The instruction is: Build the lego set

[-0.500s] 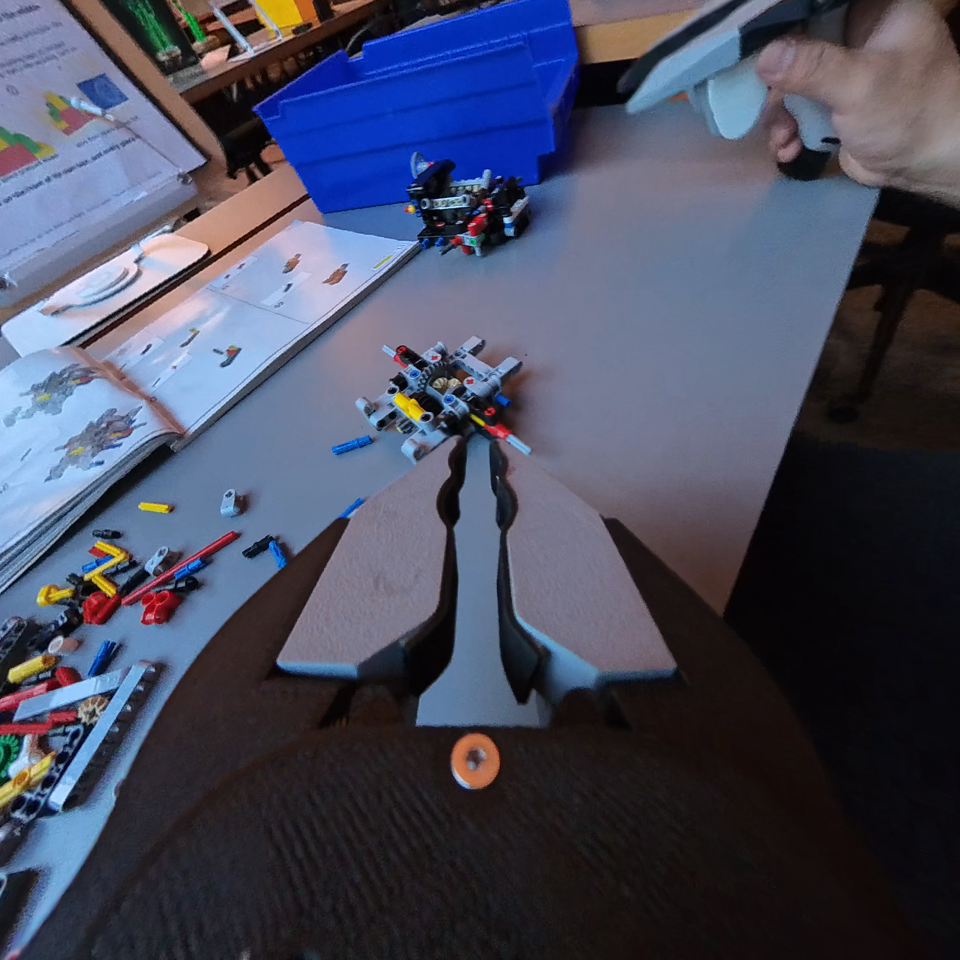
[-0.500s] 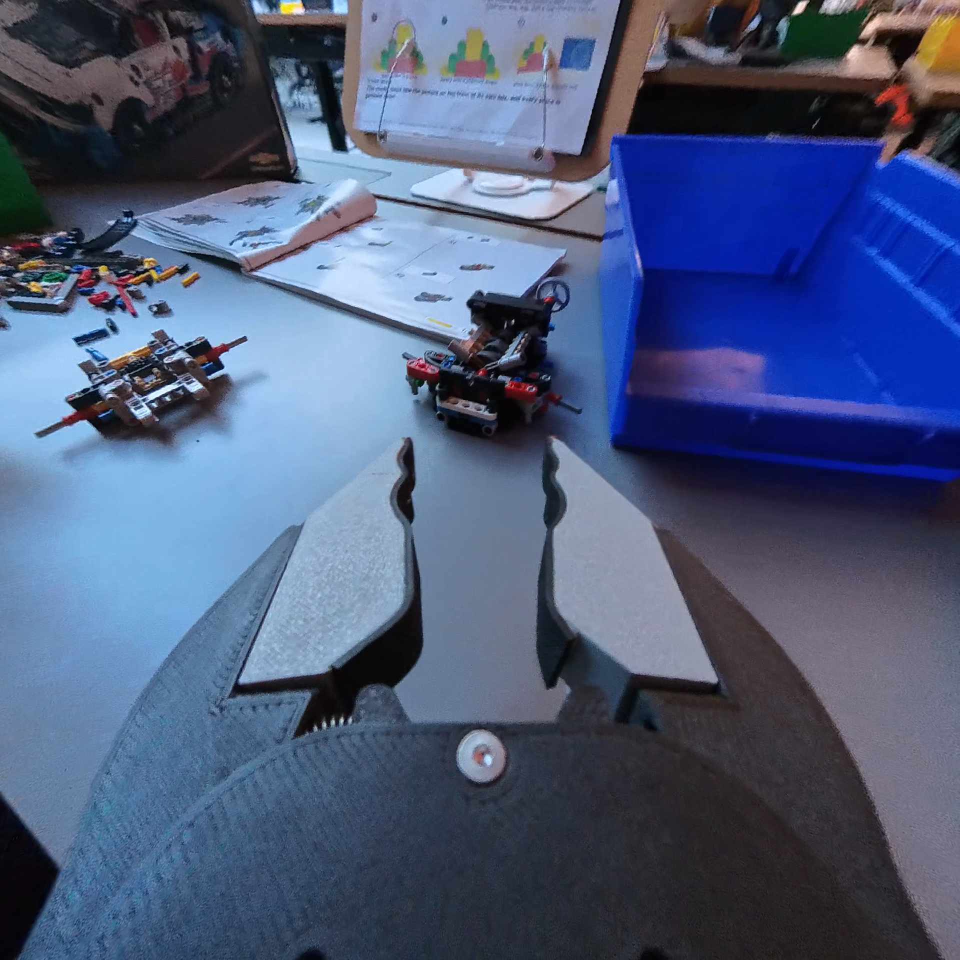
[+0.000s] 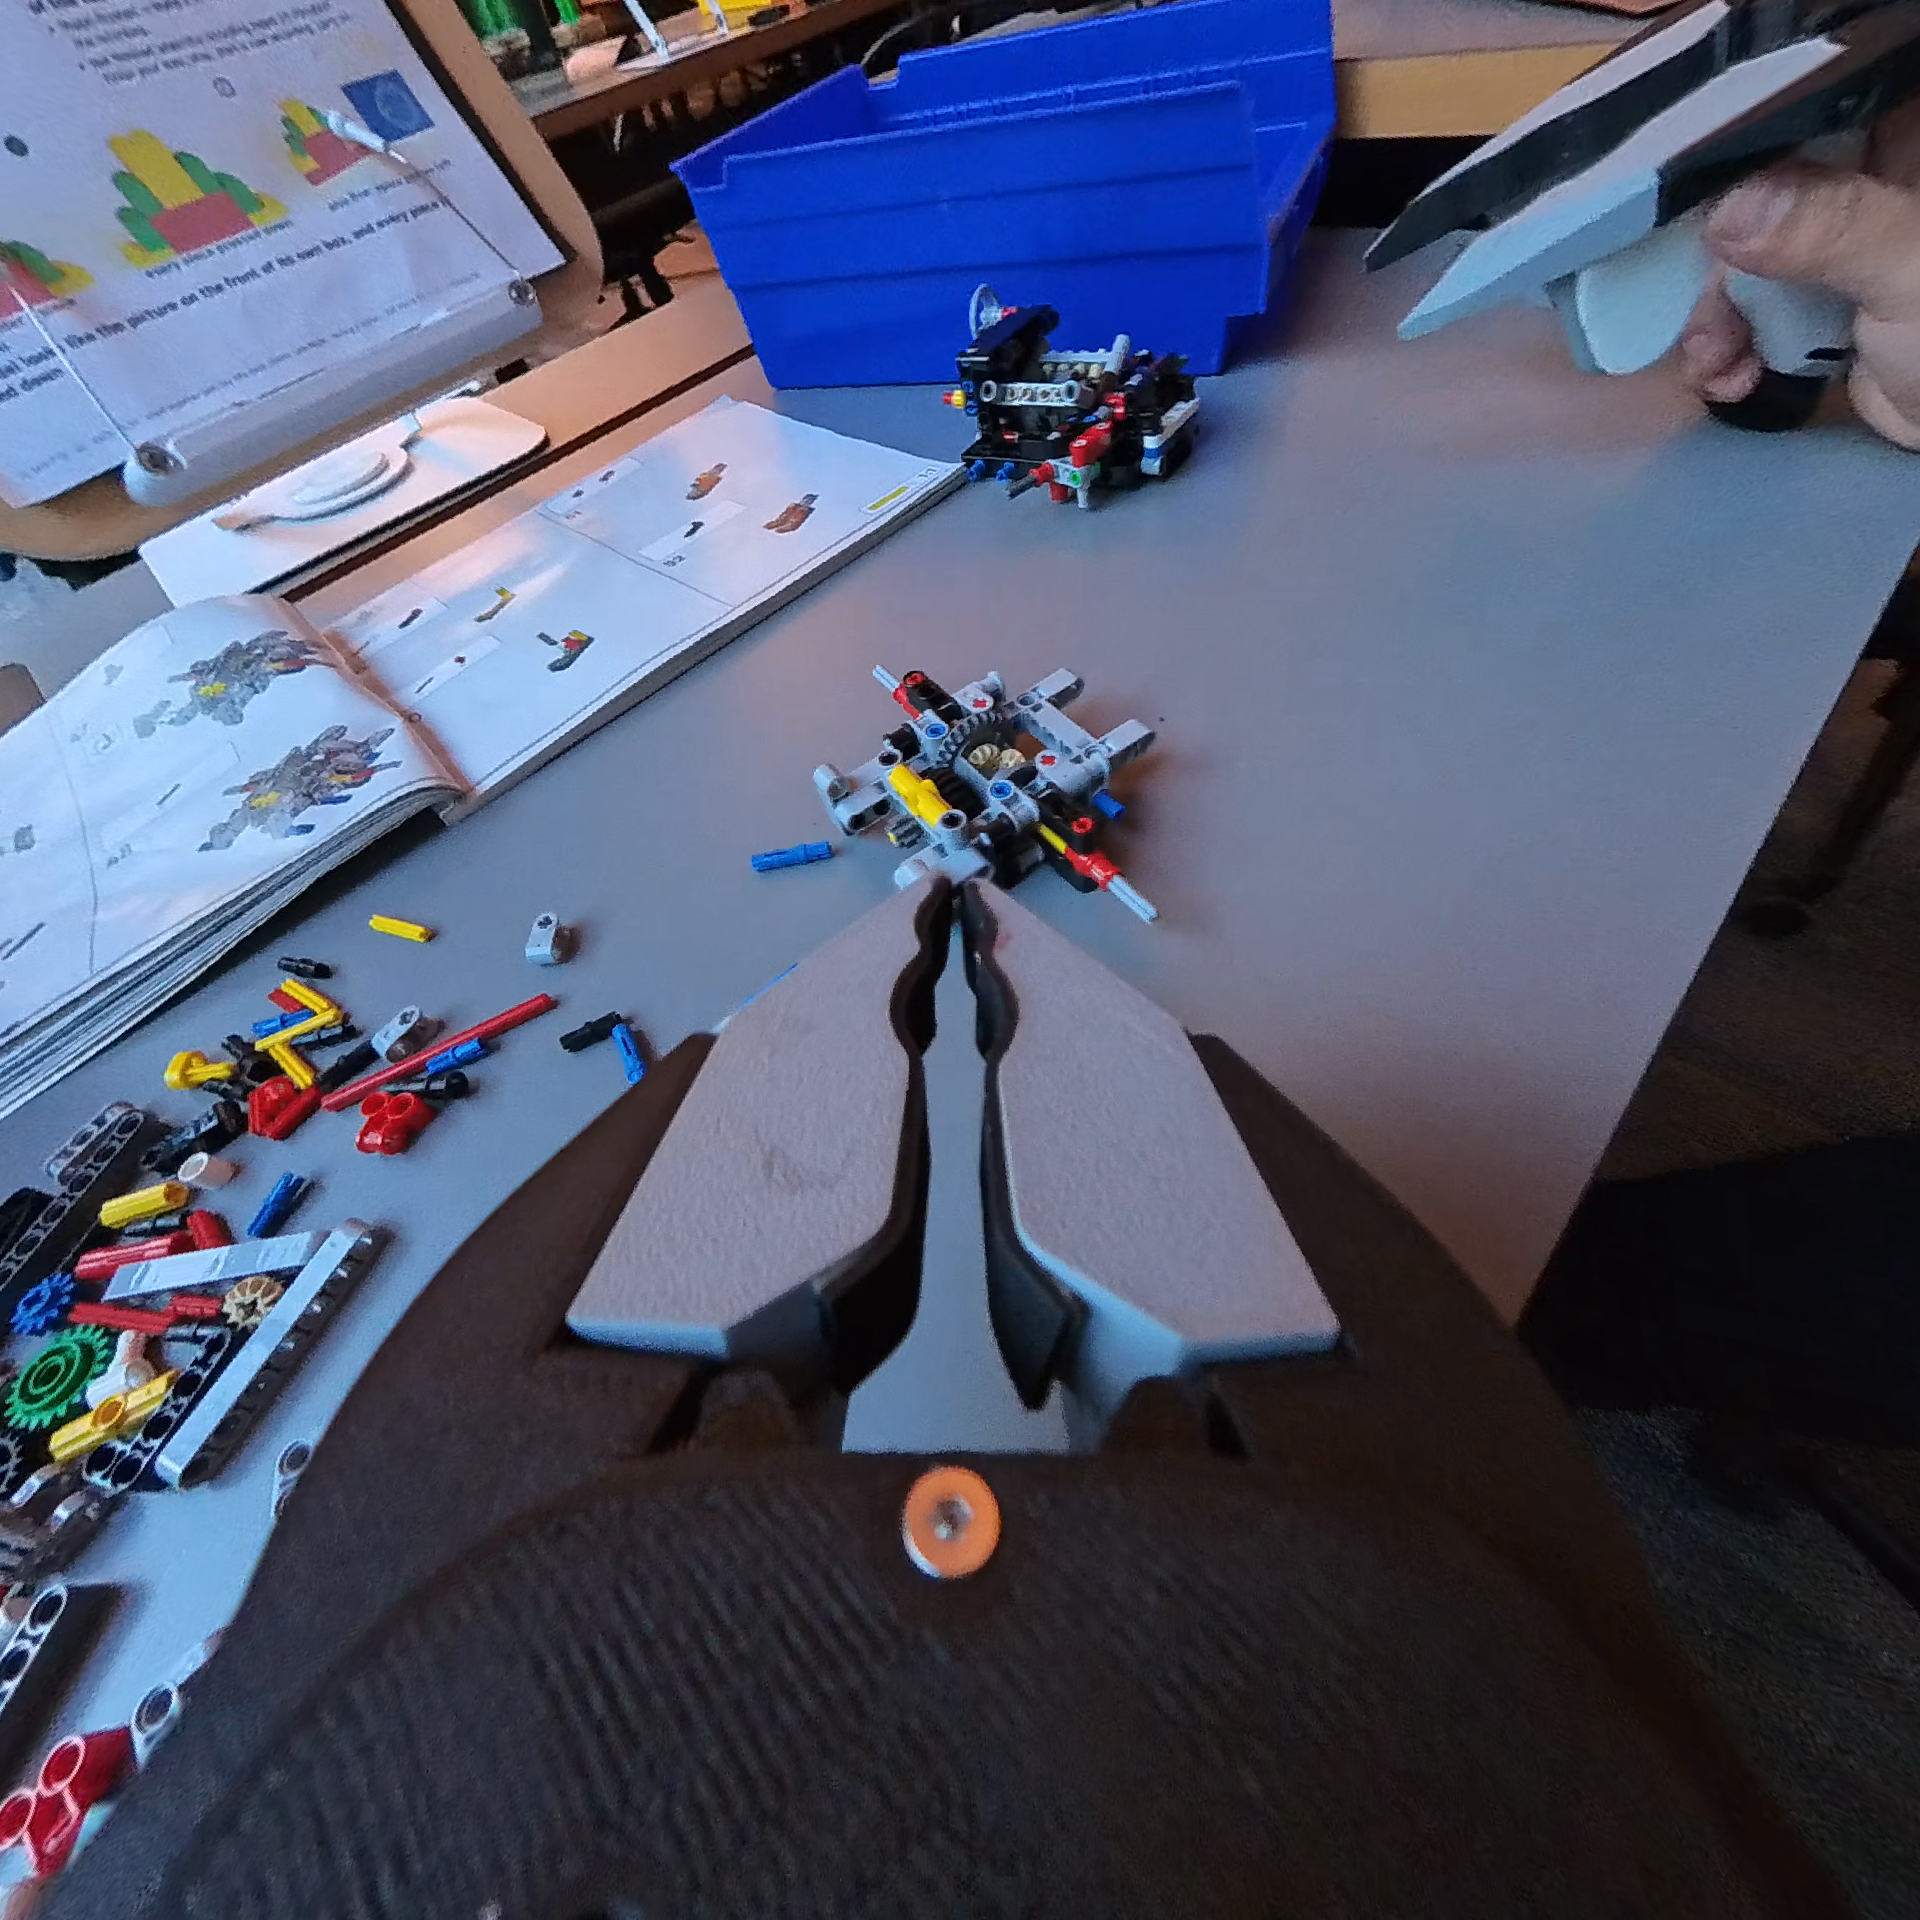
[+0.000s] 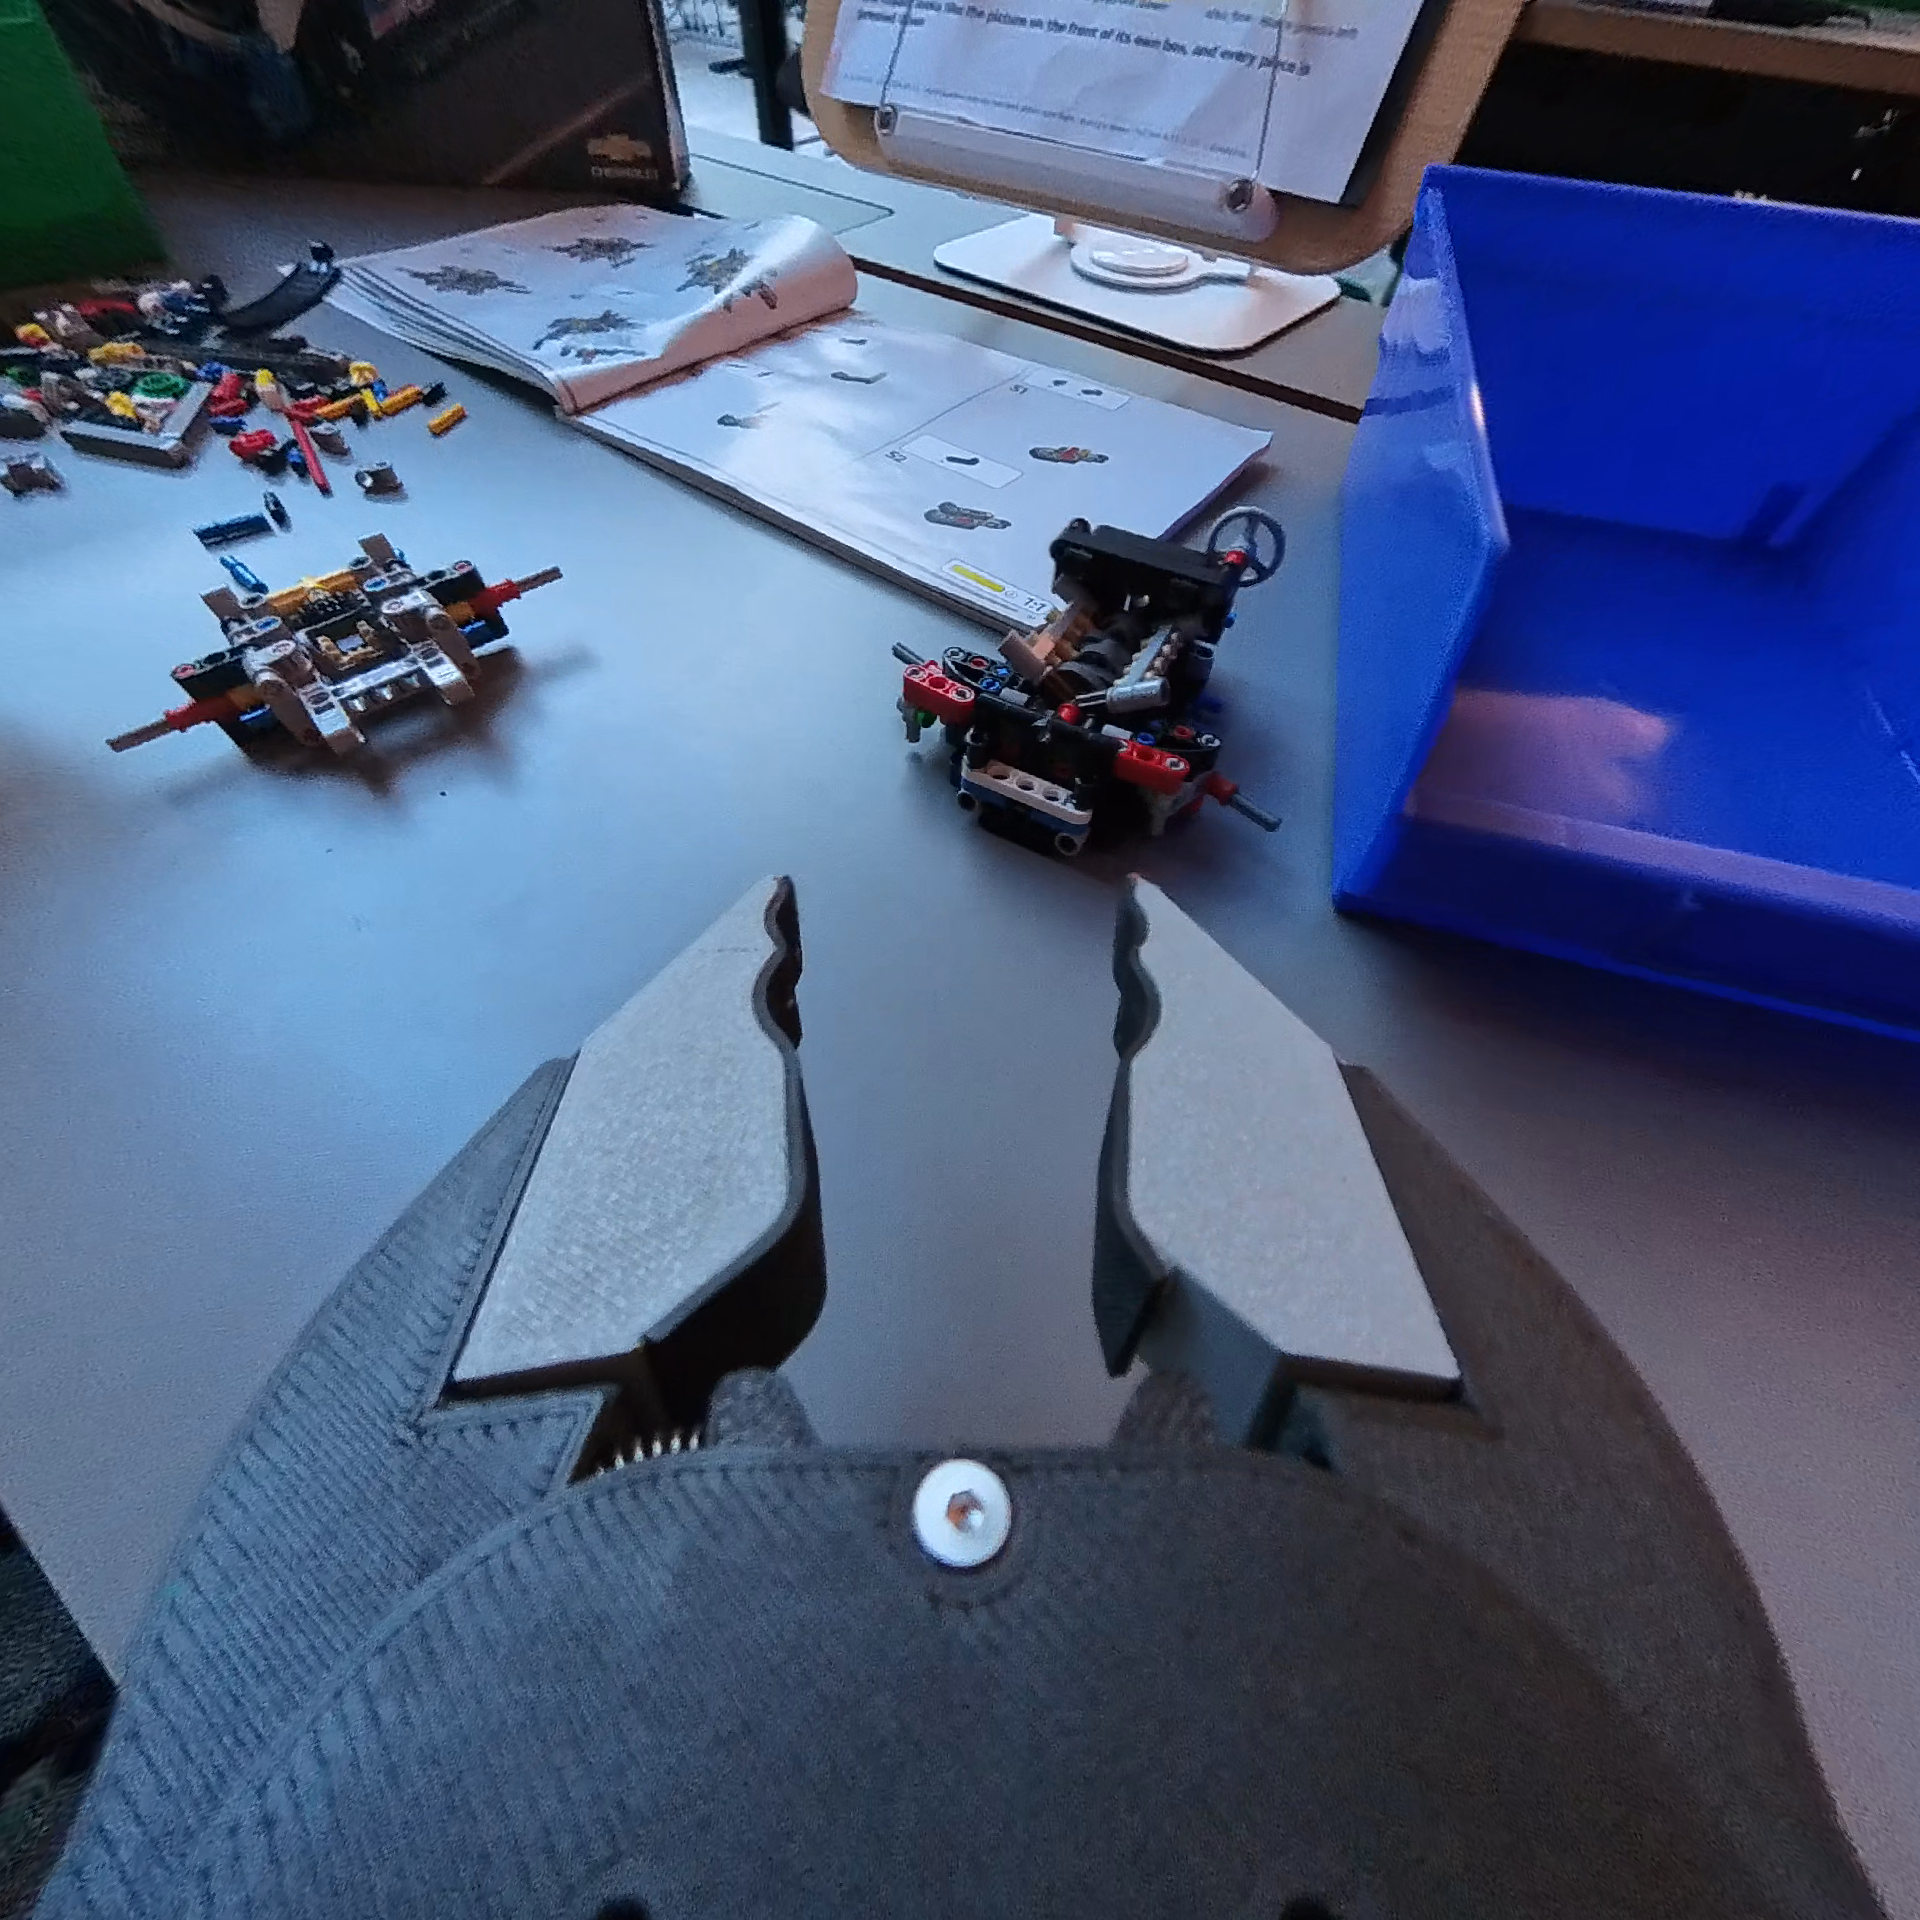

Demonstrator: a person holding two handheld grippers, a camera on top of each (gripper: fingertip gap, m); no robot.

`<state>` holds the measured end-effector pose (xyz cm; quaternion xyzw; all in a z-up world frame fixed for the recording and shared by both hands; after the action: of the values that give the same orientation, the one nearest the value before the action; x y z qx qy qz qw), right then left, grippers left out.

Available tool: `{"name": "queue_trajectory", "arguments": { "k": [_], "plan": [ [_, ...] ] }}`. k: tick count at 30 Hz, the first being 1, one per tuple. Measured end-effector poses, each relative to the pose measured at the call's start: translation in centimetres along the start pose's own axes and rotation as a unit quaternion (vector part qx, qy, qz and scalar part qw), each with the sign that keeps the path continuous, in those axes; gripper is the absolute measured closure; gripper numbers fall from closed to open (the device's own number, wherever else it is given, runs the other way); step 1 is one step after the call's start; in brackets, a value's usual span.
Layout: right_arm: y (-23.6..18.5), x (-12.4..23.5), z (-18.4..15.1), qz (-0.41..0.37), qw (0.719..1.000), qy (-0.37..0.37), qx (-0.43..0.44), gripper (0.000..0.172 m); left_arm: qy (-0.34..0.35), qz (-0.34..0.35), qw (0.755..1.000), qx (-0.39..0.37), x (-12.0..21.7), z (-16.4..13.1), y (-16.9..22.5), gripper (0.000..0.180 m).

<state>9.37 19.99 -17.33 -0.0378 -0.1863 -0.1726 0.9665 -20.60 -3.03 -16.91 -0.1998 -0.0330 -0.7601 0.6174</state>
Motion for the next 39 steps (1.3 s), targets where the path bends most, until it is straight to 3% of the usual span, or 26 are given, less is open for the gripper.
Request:
{"name": "queue_trajectory", "arguments": {
  "k": [11,20,39],
  "plan": [
    [-0.8,0.4,0.4,0.047,0.998,0.042,-0.002,0.11,0.001,0.037,0.999,-0.001,0.1,0.0,-0.3,0.18],
    [-1.0,-0.1,0.3,0.086,0.996,0.021,-0.021,0.107,-0.038,0.046,0.998,0.008,-0.7,-0.4,-0.6,0.18],
    [-1.8,-0.5,0.1,0.134,0.99,0.002,-0.034,0.101,-0.038,0.058,0.997,-0.016,-0.8,-0.3,-0.2,0.18]
  ]
}}
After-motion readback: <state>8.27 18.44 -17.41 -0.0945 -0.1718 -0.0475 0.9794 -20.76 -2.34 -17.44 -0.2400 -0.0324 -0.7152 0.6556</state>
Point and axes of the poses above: each gripper's, where its closed fingertips meet, x back along the fingers, z out of its top, y = z × x across the jaws, the point moved 8 cm from there along x, back along the fingers, and after that the axes turned 5 degrees about z, right-handed, at the moved point
